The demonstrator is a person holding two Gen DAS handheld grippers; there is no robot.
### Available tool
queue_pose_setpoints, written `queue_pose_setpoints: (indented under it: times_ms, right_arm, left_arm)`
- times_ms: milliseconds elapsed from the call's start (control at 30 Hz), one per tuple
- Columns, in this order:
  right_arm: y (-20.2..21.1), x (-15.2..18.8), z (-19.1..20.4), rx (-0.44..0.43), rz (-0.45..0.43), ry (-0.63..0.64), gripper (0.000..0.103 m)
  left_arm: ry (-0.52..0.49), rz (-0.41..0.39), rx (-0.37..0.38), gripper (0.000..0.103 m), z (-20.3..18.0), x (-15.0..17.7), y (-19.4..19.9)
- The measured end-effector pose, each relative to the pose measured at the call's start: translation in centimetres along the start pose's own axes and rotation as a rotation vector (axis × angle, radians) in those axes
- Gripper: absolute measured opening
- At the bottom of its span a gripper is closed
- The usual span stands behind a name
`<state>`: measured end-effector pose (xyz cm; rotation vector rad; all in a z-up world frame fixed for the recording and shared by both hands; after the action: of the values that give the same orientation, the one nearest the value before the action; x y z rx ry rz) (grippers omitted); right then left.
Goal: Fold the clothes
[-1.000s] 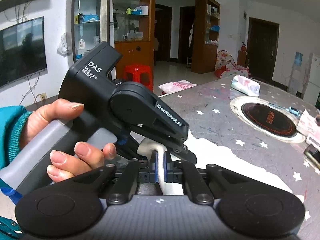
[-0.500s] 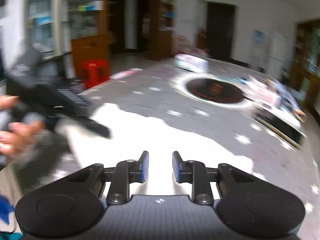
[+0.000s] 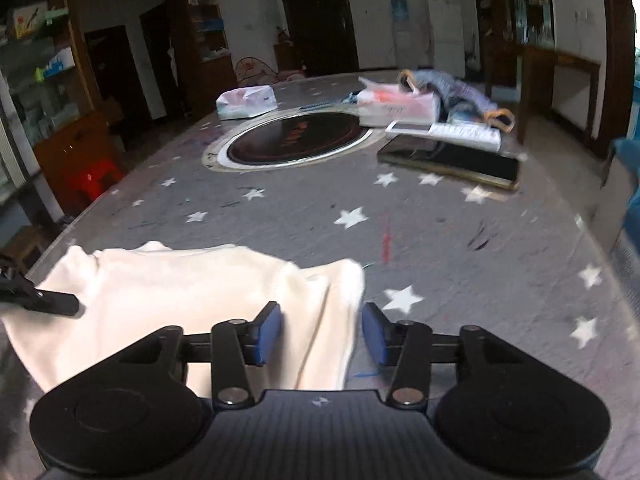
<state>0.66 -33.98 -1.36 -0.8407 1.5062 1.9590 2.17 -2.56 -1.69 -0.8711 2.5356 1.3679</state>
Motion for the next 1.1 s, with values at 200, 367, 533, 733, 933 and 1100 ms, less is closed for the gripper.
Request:
queue_pose_setpoints:
  times_ms: [200, 367, 533, 733, 933, 1100]
  right_arm:
    - [-0.3, 0.1, 0.3, -0.016, -0.006, -0.009, 0.019]
    - [1.7, -0.9, -0.9, 0.021, -0.058, -0.015, 0.01]
    - [3.8, -1.8, -2.0, 0.059, -0.112, -0.021, 0.01]
    - [6.4, -3.0, -3.4, 0.105, -0.176, -0.028, 0.009]
    - [8.2, -4.0, -7.0, 0.182, -0.217, -0.049, 0.009]
    - [8.4, -4.8, -10.3, 0.24, -0.225, -0.051, 0.009]
  left_arm:
    - [-0.012, -0.006, -0.013, 0.026, -0.3, -0.1, 0.0]
    - [-0.058, -0.022, -0.012, 0.021, -1.4, -0.2, 0.3]
    - [-0.13, -0.018, 0.026, 0.02, -4.5, -0.2, 0.1]
    - [-0.222, 0.008, 0.053, 0.019, -9.7, 0.5, -2.0]
    - [-0.286, 0.041, 0.067, 0.019, -14.6, 1.4, -5.0]
    - [-0.324, 0.059, 0.064, 0.019, -18.0, 1.9, -7.5]
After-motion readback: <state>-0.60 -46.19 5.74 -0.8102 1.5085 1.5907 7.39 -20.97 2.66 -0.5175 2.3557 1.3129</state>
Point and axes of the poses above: each gripper's, at about its wrist camera, not at the fingertips, and y roughly against the way its jaws point, z to its left, x to its underside, the point moved 5 cm from there along -y, roughly the way its jaws point, and after that the axes turned 1 degree about -x, right-handed, at the moved point
